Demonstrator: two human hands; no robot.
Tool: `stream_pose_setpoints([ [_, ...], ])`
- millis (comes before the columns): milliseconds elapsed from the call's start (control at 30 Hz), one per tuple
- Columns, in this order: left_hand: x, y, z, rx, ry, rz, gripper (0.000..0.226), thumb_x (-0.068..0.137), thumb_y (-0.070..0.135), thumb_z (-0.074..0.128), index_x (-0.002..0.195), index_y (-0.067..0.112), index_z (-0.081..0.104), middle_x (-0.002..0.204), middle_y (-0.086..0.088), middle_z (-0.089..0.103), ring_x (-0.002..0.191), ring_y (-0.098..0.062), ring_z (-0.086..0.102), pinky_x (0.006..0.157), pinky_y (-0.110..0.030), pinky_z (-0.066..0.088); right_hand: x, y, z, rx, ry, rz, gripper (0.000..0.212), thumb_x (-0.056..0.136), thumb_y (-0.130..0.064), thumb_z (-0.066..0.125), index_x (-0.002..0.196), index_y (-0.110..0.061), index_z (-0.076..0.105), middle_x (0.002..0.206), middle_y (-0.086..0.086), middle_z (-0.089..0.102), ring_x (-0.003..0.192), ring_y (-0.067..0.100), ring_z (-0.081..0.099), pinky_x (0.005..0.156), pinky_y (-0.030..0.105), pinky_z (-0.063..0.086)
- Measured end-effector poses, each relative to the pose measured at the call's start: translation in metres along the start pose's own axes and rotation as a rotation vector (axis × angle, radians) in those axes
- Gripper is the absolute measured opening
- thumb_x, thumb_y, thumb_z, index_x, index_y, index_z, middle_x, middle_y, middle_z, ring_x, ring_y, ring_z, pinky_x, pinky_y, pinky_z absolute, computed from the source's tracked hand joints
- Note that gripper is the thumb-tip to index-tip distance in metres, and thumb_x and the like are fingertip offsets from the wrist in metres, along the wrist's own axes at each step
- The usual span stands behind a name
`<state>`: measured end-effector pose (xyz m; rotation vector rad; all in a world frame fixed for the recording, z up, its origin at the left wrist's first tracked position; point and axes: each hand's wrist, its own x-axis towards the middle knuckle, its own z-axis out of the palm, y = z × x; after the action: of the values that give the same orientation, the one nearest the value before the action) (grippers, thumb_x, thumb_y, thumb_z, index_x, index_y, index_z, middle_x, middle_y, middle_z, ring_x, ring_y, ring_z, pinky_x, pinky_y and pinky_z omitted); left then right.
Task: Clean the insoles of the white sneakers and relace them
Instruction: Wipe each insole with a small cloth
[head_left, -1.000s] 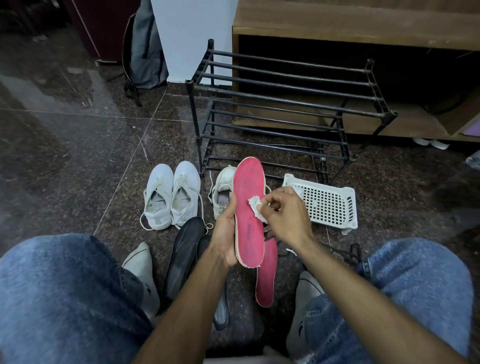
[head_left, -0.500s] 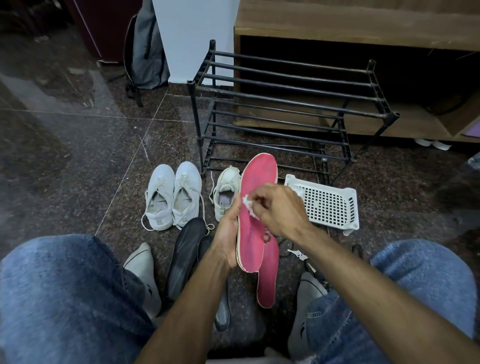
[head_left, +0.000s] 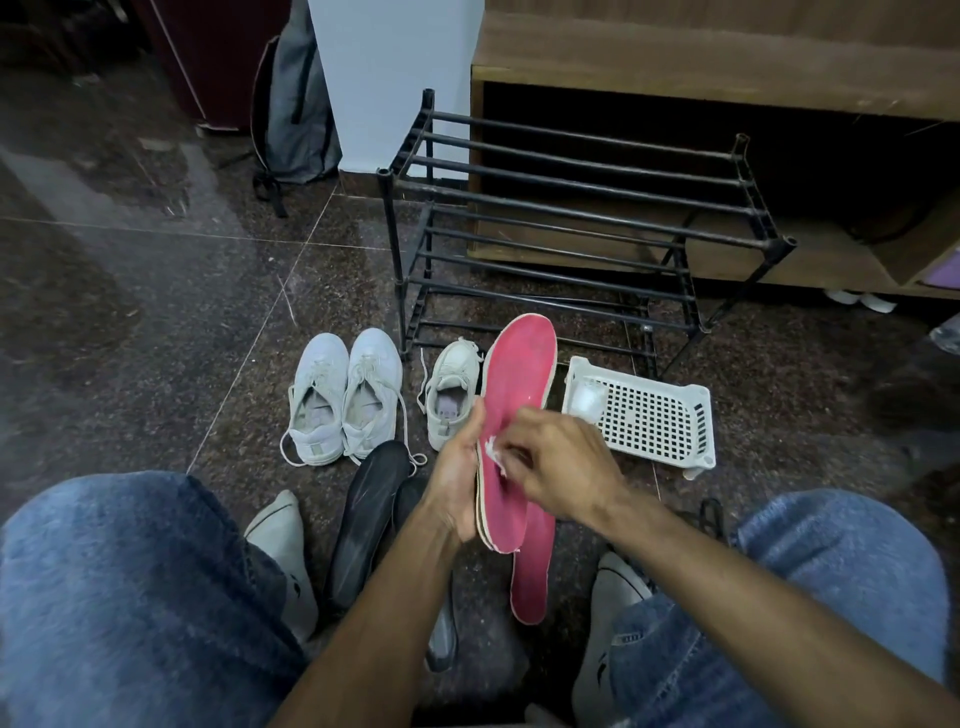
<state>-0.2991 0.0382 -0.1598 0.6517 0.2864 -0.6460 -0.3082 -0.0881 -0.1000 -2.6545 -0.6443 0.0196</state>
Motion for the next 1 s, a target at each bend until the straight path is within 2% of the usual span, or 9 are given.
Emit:
stream_pose_setpoints([
  [67, -0.002, 0.0, 0.0, -0.006, -0.009, -0.002, 0.066, 0.09, 0.06, 0.044, 0.113, 0.004, 0.069, 0.095, -0.016, 0.07, 0.085, -0.028, 0.07, 0.078, -0.039, 0.058, -0.005, -0.001, -0.001, -0.049, -0.069, -0.049, 0.018, 0.092, -0.022, 0.055, 0.097, -0.018, 0.071, 0.092, -0.005, 0.062, 0.079, 0.019, 0.062, 0.07, 0.042, 0.055],
  [167, -0.003, -0.007, 0.006, 0.024, 0.026, 0.005, 0.063, 0.092, 0.06, 0.041, 0.118, 0.008, 0.066, 0.092, -0.015, 0.07, 0.081, -0.028, 0.068, 0.071, -0.038, 0.058, 0.011, 0.011, -0.008, -0.089, 0.065, 0.074, 0.019, 0.094, -0.021, 0.053, 0.097, -0.017, 0.071, 0.095, -0.002, 0.064, 0.08, 0.023, 0.063, 0.071, 0.041, 0.055],
  [300, 0.0, -0.018, 0.006, 0.096, 0.084, -0.04, 0.069, 0.089, 0.067, 0.047, 0.126, 0.011, 0.064, 0.115, -0.017, 0.062, 0.102, -0.032, 0.057, 0.092, -0.044, 0.047, 0.032, 0.019, -0.015, -0.18, 0.172, 0.304, 0.019, 0.093, -0.022, 0.054, 0.095, -0.016, 0.072, 0.099, 0.003, 0.065, 0.085, 0.029, 0.064, 0.07, 0.036, 0.047],
  [467, 0.001, -0.01, 0.0, -0.036, 0.055, -0.006, 0.064, 0.091, 0.059, 0.043, 0.103, 0.005, 0.075, 0.09, -0.017, 0.07, 0.081, -0.028, 0.069, 0.074, -0.039, 0.058, -0.003, -0.001, -0.002, -0.04, -0.028, 0.124, 0.018, 0.091, -0.016, 0.053, 0.085, -0.015, 0.069, 0.091, -0.001, 0.064, 0.075, 0.02, 0.063, 0.072, 0.039, 0.055],
  [600, 0.004, -0.002, -0.007, -0.057, 0.04, -0.009, 0.072, 0.092, 0.061, 0.04, 0.096, -0.001, 0.076, 0.09, -0.019, 0.071, 0.076, -0.03, 0.07, 0.066, -0.038, 0.06, -0.013, 0.005, -0.006, 0.135, -0.25, 0.035, 0.018, 0.085, -0.013, 0.062, 0.093, -0.021, 0.075, 0.092, -0.02, 0.063, 0.079, 0.003, 0.055, 0.076, 0.024, 0.046],
  [700, 0.005, -0.003, -0.005, -0.035, 0.044, -0.003, 0.062, 0.088, 0.058, 0.046, 0.103, 0.004, 0.074, 0.093, -0.016, 0.071, 0.071, -0.028, 0.069, 0.066, -0.037, 0.057, 0.001, 0.018, -0.017, 0.337, 0.046, 0.173, 0.017, 0.085, -0.008, 0.066, 0.096, -0.016, 0.076, 0.084, -0.02, 0.059, 0.068, -0.004, 0.053, 0.069, 0.024, 0.044],
  [800, 0.006, -0.006, -0.006, 0.038, 0.041, -0.005, 0.065, 0.088, 0.061, 0.046, 0.113, 0.007, 0.072, 0.101, -0.017, 0.069, 0.074, -0.028, 0.068, 0.078, -0.041, 0.05, 0.024, 0.026, -0.027, 0.166, 0.314, 0.29, 0.016, 0.087, -0.016, 0.064, 0.098, -0.019, 0.075, 0.089, -0.011, 0.062, 0.063, 0.009, 0.055, 0.065, 0.027, 0.044],
  [900, 0.004, -0.005, -0.005, 0.06, 0.037, -0.012, 0.064, 0.085, 0.058, 0.05, 0.115, 0.005, 0.069, 0.093, -0.015, 0.072, 0.071, -0.025, 0.069, 0.07, -0.036, 0.056, 0.039, 0.028, -0.03, -0.082, 0.212, 0.363, 0.02, 0.09, -0.024, 0.06, 0.107, -0.022, 0.071, 0.103, -0.002, 0.063, 0.088, 0.026, 0.063, 0.074, 0.033, 0.046],
  [1000, 0.002, -0.004, -0.001, 0.06, 0.031, -0.025, 0.059, 0.082, 0.057, 0.053, 0.104, 0.007, 0.074, 0.086, -0.012, 0.071, 0.068, -0.022, 0.066, 0.066, -0.033, 0.055, 0.035, 0.023, -0.023, -0.135, 0.112, 0.323, 0.021, 0.091, -0.021, 0.059, 0.108, -0.02, 0.071, 0.109, -0.001, 0.066, 0.093, 0.025, 0.064, 0.078, 0.032, 0.048],
])
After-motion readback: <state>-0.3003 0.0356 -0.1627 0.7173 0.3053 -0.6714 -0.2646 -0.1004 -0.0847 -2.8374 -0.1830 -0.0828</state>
